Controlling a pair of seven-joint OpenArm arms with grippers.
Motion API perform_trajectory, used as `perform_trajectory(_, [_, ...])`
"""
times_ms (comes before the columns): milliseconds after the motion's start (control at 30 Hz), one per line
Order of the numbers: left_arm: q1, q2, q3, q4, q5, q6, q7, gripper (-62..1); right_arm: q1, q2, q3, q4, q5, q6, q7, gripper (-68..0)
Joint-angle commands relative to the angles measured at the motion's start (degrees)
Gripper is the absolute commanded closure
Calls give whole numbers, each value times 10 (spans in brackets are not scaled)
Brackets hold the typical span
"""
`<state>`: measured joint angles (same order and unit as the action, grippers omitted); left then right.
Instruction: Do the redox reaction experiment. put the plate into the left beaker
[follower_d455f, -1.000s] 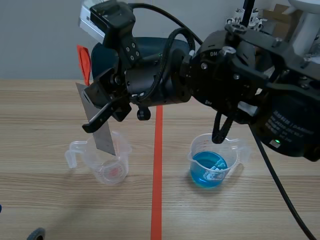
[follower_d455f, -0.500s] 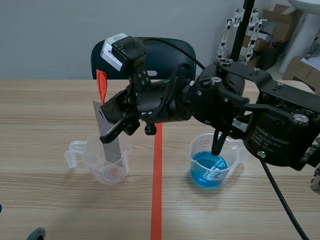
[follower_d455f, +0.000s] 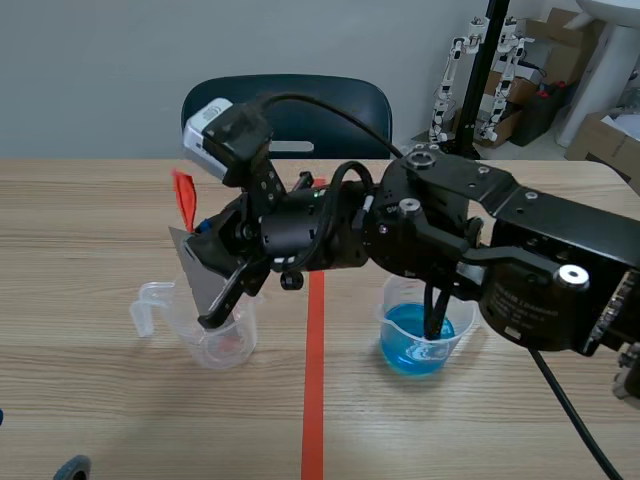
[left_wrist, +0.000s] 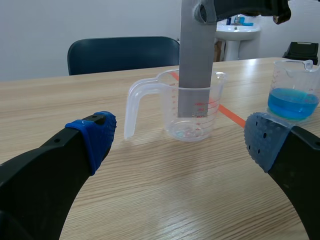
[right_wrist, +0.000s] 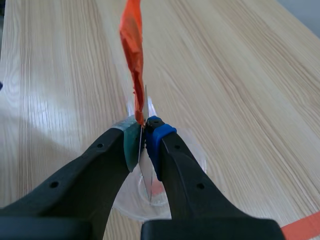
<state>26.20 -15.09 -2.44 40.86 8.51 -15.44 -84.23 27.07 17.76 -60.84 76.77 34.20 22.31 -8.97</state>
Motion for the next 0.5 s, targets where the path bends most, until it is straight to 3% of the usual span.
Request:
perform_trajectory(0, [6,-2,-3,5,-3,-1,-8,-540,12,-3,-2,11,-15,0,23,-6])
perform_trajectory(233, [6,-2,-3,5,-3,-1,-8,-540,12,-3,-6,11,-53,-2,54,-6])
perform_trajectory(367, [6,-2,-3,5,-3,-1,-8,-540,12,-3,-6,11,-75,-28,62,-6])
perform_trajectory(467, [6,-2,-3,5,-3,-1,-8,-540,12,-3,-6,11,-92,-30,62,-6])
